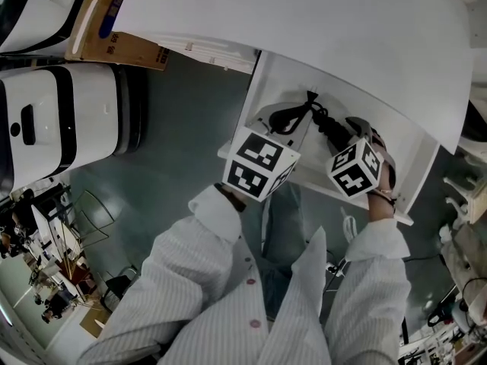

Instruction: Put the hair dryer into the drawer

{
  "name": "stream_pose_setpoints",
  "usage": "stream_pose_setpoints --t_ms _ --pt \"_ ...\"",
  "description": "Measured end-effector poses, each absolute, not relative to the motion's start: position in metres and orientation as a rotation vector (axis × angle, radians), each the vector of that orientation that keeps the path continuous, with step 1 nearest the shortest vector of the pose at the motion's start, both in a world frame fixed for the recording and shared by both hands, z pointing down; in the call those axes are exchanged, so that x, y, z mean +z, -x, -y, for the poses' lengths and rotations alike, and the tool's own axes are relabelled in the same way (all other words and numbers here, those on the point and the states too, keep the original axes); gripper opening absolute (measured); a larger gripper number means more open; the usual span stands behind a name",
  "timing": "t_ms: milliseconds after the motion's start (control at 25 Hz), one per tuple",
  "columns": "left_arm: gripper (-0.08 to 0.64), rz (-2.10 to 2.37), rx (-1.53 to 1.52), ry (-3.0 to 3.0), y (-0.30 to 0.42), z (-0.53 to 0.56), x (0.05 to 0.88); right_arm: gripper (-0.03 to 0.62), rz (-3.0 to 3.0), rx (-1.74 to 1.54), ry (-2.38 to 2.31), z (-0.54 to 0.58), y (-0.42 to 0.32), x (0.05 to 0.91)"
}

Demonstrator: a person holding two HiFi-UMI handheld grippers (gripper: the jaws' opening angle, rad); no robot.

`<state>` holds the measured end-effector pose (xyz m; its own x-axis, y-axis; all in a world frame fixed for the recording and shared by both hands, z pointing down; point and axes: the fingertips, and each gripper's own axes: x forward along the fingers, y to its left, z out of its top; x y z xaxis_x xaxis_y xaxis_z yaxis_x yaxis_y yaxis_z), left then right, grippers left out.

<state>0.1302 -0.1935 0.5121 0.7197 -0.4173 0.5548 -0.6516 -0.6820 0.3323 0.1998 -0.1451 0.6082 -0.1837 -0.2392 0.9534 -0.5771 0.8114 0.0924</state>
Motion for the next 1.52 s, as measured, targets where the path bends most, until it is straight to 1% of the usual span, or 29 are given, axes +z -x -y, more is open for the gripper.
stream_pose_setpoints --t_ms 560,1000,1200,1280,1520 --pt "0.012 0.793 0.55 -2.511 -0.15 0.196 0.437 0.229 1.906 0.453 -0.965 0.157 -0.221 0.504" --pt "0.012 0.729 0.392 -2.651 -0.168 0.193 0.339 0.228 2.228 0.519 -1.388 0.168 -0.224 0.346" --pt "0.012 0.665 0.294 -2.725 -0.178 0.187 0.29 0.225 2.355 0.476 -1.539 0.163 -0.224 0.276" --pt "0.012 0.639 0.257 -2.76 -0.18 0.183 0.269 0.206 2.396 0.436 -1.584 0.158 -0.222 0.251" --pt "0.012 0.556 0.183 -2.842 -0.191 0.17 0.216 0.085 2.437 0.251 -1.727 0.142 -0.223 0.189"
